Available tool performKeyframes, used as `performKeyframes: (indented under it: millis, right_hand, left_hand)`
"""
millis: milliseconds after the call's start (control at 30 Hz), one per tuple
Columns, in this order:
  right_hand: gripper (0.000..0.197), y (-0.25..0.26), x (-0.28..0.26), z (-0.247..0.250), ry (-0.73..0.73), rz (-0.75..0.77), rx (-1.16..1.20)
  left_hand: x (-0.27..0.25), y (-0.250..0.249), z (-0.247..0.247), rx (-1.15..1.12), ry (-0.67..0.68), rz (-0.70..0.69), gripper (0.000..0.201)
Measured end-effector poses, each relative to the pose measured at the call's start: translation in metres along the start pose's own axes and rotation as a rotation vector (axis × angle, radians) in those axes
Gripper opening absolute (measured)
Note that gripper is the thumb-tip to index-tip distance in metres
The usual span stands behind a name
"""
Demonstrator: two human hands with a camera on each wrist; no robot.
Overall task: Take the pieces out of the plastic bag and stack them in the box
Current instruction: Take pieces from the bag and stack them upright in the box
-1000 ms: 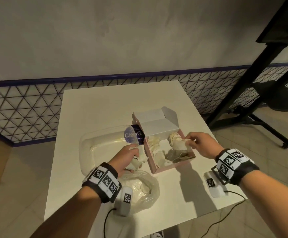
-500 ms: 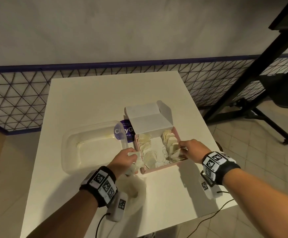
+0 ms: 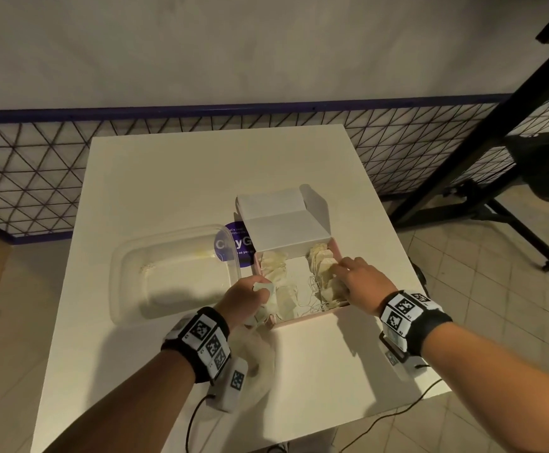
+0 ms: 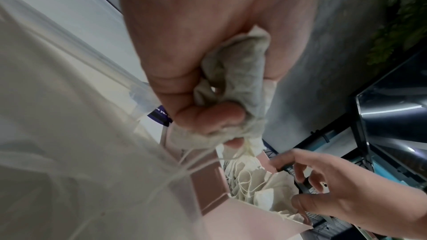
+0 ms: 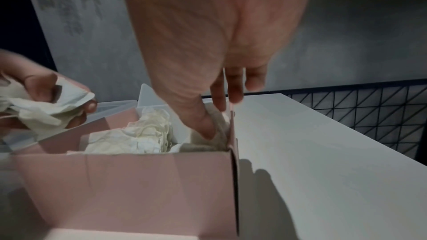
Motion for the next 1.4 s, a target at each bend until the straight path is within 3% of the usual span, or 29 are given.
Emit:
performKeyframes:
  millis: [67,133,267,333,400,467,567,700,833,867,933,1000,1100,1300,1400]
  right_hand:
    - [0.060,0.008,-0.004,0.002,-0.041,0.043,-0.055]
    - [0.069,0.024,-0.009,-0.005,0.005,0.144,-0.129]
    - [0.051,0.042,-0.010,-0.029,0.110,0.275,-0.371]
    - [0.084,0.040,-0.008,-0.035,0.220,0.241,-0.317]
    - [0.117,0.031,-0.006,-0.040,0.248,0.200,-0.329]
    - [0.128,0.034,-0.005,-0.041,0.280,0.235,-0.339]
    - [0.116,0.039,-0.006,-0.038,0.271,0.254,-0.365]
    - [0.079,0.038,-0.011,-0.032,0.242,0.185,-0.256]
    - [0.060,0.054,-0.015,-0.007,0.081,0.206,-0.291]
    - [0.054,0.063,-0.016,0.003,-0.041,0.236,-0.237]
    - [0.049,0.086,-0.016,0.025,-0.213,0.235,0.112]
    - [0.047,0.103,-0.012,0.030,-0.182,0.114,0.574]
    - [0.035,0.127,0.000,0.025,-0.156,-0.008,1.001]
    - [0.032,0.162,-0.004,0.001,-0.049,-0.183,1.318]
    - [0.025,0.167,-0.010,-0.004,-0.146,-0.220,1.486]
  left_hand:
    - [0.003,0.000,-0.001,0.026,-0.004,-0.020,0.030]
    - [0.002,-0.003,-0.003,0.061,0.010,-0.068,0.029]
    - [0.006,0.000,-0.007,0.109,0.028,-0.086,0.021]
    - [0.005,0.001,-0.004,0.131,-0.008,-0.070,0.017]
    - [0.006,0.000,-0.005,0.101,-0.014,-0.128,0.033]
    - [0.007,0.002,-0.006,0.109,0.010,-0.107,0.029]
    - [0.007,0.004,-0.002,0.138,-0.012,-0.046,0.024]
    - [0.004,0.004,-0.004,-0.001,0.044,-0.094,0.020]
    - [0.001,0.018,0.004,-0.104,0.082,-0.062,0.016]
    - [0.000,0.022,0.008,-0.157,0.080,-0.046,0.022]
    - [-0.007,0.027,0.015,-0.289,0.082,-0.015,0.033]
    - [-0.017,0.028,0.018,-0.378,0.121,-0.026,0.035]
    - [-0.034,0.025,0.023,-0.452,0.178,-0.119,0.031]
    - [-0.056,0.034,0.044,-0.546,0.057,-0.210,0.016]
    - [-0.065,0.041,0.042,-0.621,0.104,-0.171,0.017]
Point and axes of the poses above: each hand's wrist, its own x-axis towards the middle knuckle, its own z-axis out of the back of the hand, y = z × x, the point moved 8 cm from there along x, towards the middle knuckle, and after that the axes turned 7 degrees about z, right-handed, at the moved point
